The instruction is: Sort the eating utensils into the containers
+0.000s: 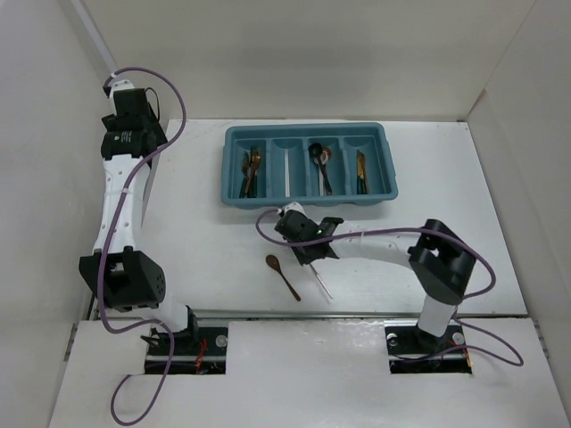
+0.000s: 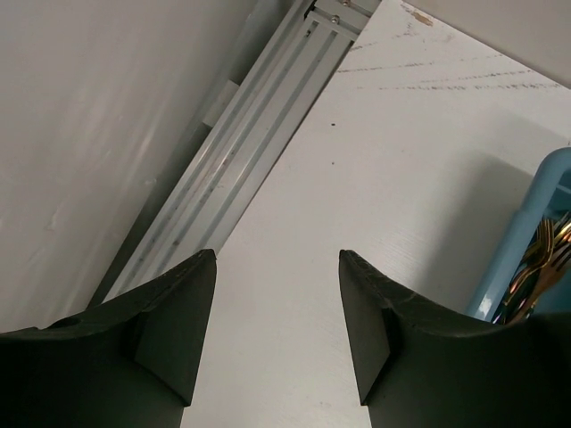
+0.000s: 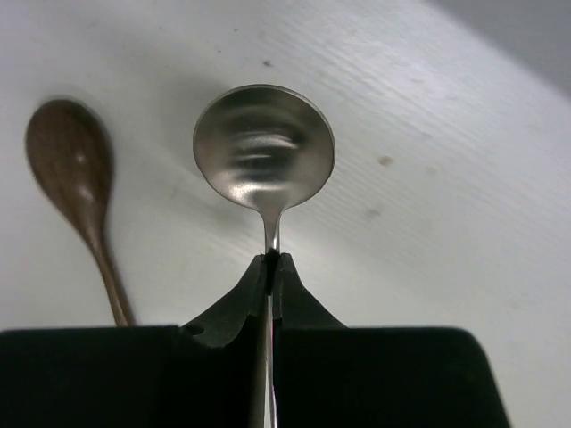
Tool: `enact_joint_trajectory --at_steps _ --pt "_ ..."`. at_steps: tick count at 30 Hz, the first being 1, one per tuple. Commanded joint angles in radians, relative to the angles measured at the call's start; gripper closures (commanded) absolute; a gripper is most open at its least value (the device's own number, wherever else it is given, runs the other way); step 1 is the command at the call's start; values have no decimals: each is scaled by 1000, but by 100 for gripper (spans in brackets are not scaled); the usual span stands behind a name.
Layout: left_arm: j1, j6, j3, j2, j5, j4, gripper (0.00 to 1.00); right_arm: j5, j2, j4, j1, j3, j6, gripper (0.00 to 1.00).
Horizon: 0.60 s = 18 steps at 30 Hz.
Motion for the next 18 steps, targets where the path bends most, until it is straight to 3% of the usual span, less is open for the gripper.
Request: enact_joint_trajectory --at_steps 1,6,9,13,18 --pt "9 -10 -2 -51 1 24 46 124 -195 -118 9 118 -44 100" --pt "18 -10 -11 -51 -18 24 47 185 -295 -84 -32 320 -172 100" --pt "18 -10 -20 -51 -28 24 47 196 -278 29 -164 394 -264 100" --pt "18 -10 -20 -51 -48 24 49 147 -171 208 -345 471 -344 100" --pt "27 10 -2 -28 -97 14 49 113 94 236 -446 655 -384 100"
